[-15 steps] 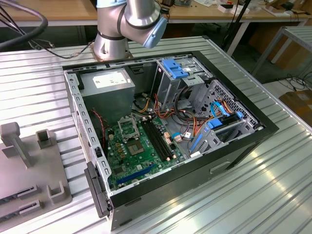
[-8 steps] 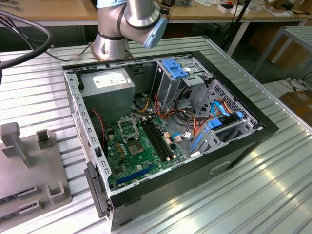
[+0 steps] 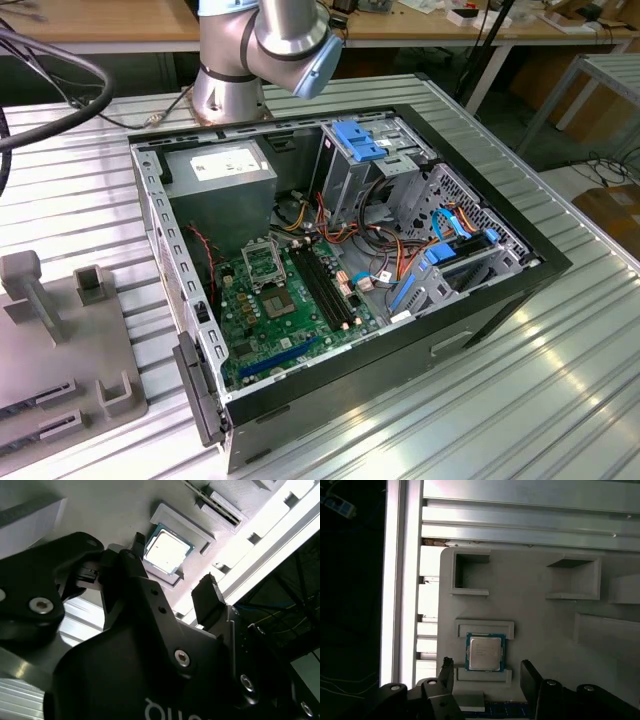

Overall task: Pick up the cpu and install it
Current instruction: 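Pick up the cpu and move it towards the insertion slot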

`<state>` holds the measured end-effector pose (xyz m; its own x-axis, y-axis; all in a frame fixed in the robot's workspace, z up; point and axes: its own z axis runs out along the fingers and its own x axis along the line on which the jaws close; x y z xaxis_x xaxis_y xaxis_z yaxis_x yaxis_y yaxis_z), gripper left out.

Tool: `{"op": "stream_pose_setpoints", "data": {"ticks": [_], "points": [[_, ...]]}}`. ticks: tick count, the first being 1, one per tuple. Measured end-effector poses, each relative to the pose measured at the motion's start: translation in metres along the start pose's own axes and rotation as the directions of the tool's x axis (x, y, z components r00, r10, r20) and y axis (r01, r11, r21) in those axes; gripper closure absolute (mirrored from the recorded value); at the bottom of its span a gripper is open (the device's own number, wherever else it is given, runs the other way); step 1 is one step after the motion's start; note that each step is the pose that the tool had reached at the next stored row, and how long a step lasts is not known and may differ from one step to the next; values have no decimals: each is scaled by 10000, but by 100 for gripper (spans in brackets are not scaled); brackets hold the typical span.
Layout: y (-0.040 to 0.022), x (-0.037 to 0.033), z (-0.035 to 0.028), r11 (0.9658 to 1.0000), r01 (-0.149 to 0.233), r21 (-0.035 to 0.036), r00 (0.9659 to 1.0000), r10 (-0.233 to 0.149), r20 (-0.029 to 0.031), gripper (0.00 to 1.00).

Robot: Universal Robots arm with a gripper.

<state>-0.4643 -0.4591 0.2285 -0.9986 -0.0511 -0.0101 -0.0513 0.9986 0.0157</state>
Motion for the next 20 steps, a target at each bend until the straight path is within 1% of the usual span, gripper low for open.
{"op": "stream_pose_setpoints", "data": {"ticks": [1,4,7,10,11,15,16,20], "points": [[1,0,1,10000,-1,0,10000,1,1,39],[1,0,3,10000,-1,-1,10000,1,2,39],[5,-1,32,10000,-1,-2,10000,1,3,39],[10,0,92,10000,0,-3,10000,0,-18,39],[16,0,125,10000,-2,-3,10000,2,-34,39],[38,0,209,10000,-3,-5,10000,3,-76,39],[50,-1,241,10000,-3,-7,10000,2,-94,39],[62,-1,278,10000,-2,-1,9999,2,-102,39]]}}
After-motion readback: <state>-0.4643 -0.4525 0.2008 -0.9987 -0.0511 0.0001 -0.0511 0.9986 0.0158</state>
